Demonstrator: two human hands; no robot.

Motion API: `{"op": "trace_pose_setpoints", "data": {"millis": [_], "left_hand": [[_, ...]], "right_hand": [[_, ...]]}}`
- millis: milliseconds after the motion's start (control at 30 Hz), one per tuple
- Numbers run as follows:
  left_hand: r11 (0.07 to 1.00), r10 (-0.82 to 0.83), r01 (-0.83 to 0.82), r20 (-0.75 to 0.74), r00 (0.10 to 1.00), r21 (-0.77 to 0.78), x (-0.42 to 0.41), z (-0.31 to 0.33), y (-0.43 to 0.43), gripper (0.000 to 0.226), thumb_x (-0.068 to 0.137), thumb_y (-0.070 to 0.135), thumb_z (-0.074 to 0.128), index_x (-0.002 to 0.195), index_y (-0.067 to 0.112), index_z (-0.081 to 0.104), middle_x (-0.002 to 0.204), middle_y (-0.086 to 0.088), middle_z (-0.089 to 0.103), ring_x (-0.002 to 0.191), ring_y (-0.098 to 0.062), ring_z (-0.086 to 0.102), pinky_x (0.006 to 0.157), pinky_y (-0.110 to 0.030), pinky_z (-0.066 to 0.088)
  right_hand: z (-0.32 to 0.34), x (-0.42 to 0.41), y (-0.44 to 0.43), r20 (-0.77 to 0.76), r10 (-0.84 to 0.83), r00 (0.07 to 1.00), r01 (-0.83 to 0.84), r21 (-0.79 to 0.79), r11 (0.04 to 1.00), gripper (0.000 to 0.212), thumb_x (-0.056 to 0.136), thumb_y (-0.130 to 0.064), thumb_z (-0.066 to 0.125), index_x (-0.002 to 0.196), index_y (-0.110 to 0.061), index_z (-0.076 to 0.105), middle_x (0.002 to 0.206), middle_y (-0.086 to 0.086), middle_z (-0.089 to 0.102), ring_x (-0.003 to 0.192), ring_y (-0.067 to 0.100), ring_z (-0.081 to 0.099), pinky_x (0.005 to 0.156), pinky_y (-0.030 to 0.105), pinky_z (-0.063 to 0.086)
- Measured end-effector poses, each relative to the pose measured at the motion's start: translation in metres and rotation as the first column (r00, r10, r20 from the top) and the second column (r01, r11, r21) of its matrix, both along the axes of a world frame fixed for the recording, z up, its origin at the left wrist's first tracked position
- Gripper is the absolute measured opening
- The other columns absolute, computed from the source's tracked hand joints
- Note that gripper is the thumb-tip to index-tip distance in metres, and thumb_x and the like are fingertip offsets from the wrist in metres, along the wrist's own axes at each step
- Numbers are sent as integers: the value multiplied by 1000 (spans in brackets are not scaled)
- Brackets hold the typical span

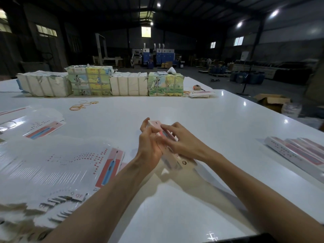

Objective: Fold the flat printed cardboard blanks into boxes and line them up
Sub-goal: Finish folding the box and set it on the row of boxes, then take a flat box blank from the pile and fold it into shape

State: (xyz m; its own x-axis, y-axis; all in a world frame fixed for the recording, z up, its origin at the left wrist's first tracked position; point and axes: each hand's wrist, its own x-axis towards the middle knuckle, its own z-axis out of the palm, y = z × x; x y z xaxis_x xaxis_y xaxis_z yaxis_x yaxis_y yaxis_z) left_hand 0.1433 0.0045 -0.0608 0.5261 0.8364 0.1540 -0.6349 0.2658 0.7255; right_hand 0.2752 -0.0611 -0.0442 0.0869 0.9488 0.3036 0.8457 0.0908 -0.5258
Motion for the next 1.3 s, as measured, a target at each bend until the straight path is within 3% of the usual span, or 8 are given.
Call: {"op": "trace_pose_setpoints", "data": {"millis": [100, 233, 333, 500, 667, 867, 1033, 1300], "left_hand": [[998, -60, 61, -44, 997, 29, 0, 0, -3, 54, 104, 15, 46, 155, 29, 36, 139, -23, 54, 123, -41, 63, 91, -56, 60], [979, -50, 122, -385, 922, 165, 6, -4, -9, 64, 106, 47, 54, 159, 44, 18, 146, -5, 54, 117, -25, 67, 91, -38, 61], [930, 54, 178, -599, 799, 322, 7, -14, -13, 49, 105, 39, 61, 148, 32, 39, 125, -5, 68, 95, -15, 75, 75, -24, 61], [890, 68, 227, -609, 790, 395, 2, -17, -12, 23, 105, 13, 60, 126, 19, 69, 108, -10, 75, 83, -13, 71, 77, -25, 58], [858, 71, 282, -644, 762, 430, 0, -16, -15, 24, 105, 12, 57, 115, 23, 76, 99, -3, 76, 83, -13, 71, 83, -25, 57], [836, 77, 314, -663, 744, 449, 0, -17, -17, 26, 105, 13, 58, 110, 26, 79, 99, -1, 77, 83, -10, 70, 83, -22, 54], [818, 112, 329, -692, 713, 472, 1, -16, -19, 27, 105, 11, 56, 110, 25, 79, 99, 0, 78, 82, -8, 68, 82, -19, 53], [832, 191, 240, -664, 723, 501, -1, -11, -26, 30, 103, 5, 53, 105, 20, 79, 94, -4, 76, 82, -15, 71, 82, -27, 59]], "right_hand": [[0, -2, -10, 78, 36, 996, -32, -42, 999, 79, 95, -61, 64, 161, -32, 32, 123, -1, 48, 110, 11, 52, 95, 29, 52], [-9, 17, -32, 106, -86, 991, 78, 79, 994, 56, 99, -47, 64, 147, -27, 44, 127, -3, 55, 108, 11, 55, 88, 30, 55], [-12, 58, -60, 125, -287, 950, 287, 21, 958, 62, 94, -40, 73, 146, -28, 42, 129, -10, 54, 106, 15, 61, 77, 27, 57], [-17, 134, -118, 309, -544, 780, 569, 10, 822, 42, 92, -38, 75, 128, -29, 54, 121, -3, 65, 86, 8, 59, 68, 24, 52], [-24, 184, -174, 557, -590, 584, 698, 26, 716, 47, 101, -34, 61, 146, -24, 50, 150, -1, 53, 131, 18, 52, 109, 41, 48], [-29, 201, -213, 599, -628, 497, 777, 15, 629, 47, 105, -34, 55, 150, -28, 43, 153, 0, 51, 135, 20, 53, 112, 44, 47], [-20, 183, -199, 570, -643, 512, 737, 94, 670, 51, 102, -27, 63, 149, -18, 46, 151, 4, 52, 135, 24, 51, 112, 43, 45], [16, 70, -53, 382, -413, 827, 342, 241, 908, 23, 105, -26, 55, 120, -17, 70, 108, 1, 74, 90, 18, 67, 81, 39, 60]]}}
